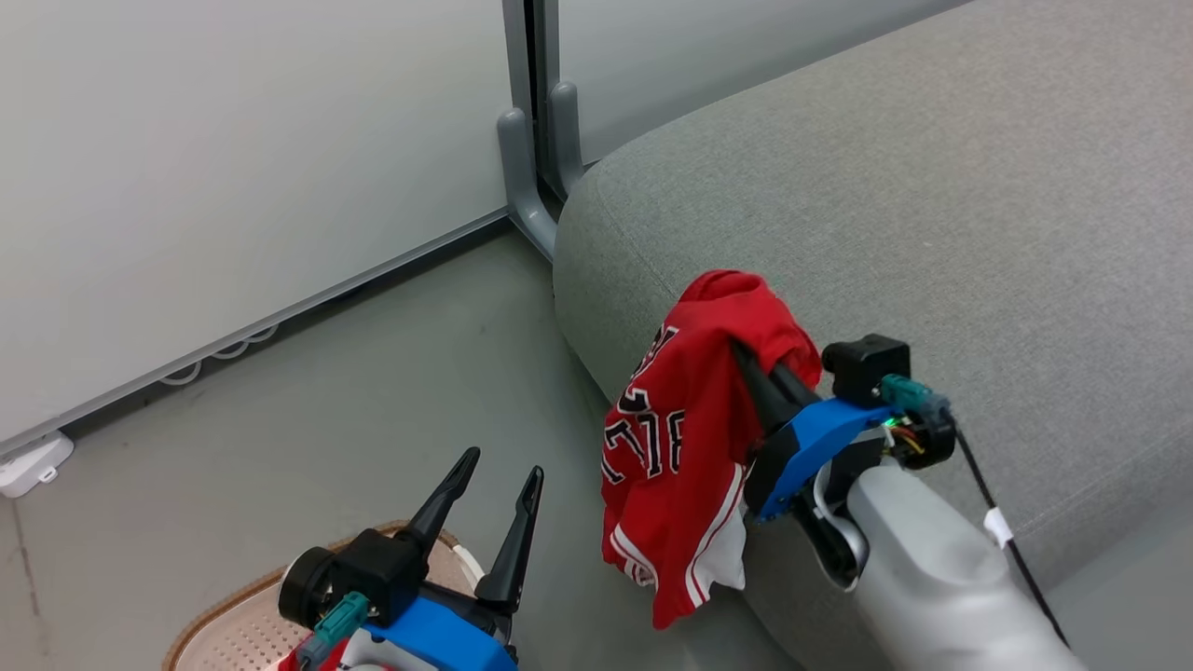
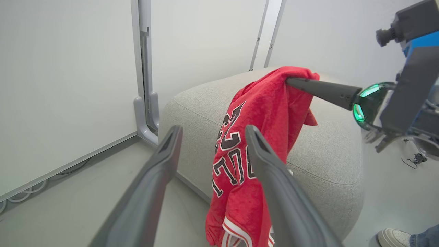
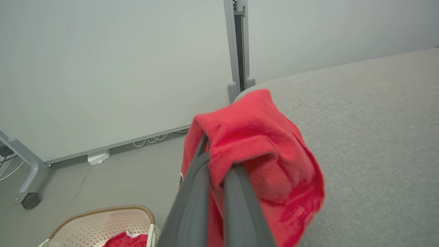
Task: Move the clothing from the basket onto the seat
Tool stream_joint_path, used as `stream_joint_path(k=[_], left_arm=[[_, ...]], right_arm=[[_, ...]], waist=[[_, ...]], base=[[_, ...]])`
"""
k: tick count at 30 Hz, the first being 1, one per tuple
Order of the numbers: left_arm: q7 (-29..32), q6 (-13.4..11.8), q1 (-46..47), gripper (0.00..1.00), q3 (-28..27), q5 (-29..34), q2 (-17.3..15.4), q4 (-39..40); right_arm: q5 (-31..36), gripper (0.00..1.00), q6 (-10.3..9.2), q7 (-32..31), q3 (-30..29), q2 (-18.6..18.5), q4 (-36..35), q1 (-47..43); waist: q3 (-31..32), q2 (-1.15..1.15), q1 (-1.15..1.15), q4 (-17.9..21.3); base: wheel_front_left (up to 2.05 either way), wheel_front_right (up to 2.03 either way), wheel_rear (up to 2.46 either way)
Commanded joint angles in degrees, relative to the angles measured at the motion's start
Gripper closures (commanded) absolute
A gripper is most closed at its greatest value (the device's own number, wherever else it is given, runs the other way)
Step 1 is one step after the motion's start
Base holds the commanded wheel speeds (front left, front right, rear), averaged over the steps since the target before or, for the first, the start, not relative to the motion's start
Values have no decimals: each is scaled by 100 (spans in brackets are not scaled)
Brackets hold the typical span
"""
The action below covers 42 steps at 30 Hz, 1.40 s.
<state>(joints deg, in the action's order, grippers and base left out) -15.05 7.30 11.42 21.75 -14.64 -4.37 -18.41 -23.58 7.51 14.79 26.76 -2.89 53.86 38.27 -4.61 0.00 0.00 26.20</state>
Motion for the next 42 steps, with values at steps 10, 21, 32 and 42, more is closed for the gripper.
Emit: stream_joint_path(k=[10, 21, 32, 42], left_arm=[[-19, 21, 626, 0, 380, 86, -218, 120], [-19, 21, 1659, 0, 896, 161, -501, 420], [-19, 21, 2257, 0, 1015, 178, -623, 681], [-19, 21, 2255, 0, 1051, 117, -572, 527]], right_arm=[[227, 100, -5, -290, -987, -1213, -124, 1579], [916, 100, -5, -570, -2867, -2768, -547, 2795], [1963, 100, -5, -558, -4709, -2844, -831, 2272], [2281, 100, -5, -402, -5191, -2238, -486, 1666]], waist=[[-935, 0, 0, -652], [-2502, 0, 0, -1414], [-3306, 0, 0, -1794], [-3160, 0, 0, -1827]], base=[[0, 0, 0], [0, 0, 0], [0, 0, 0], [0, 0, 0]])
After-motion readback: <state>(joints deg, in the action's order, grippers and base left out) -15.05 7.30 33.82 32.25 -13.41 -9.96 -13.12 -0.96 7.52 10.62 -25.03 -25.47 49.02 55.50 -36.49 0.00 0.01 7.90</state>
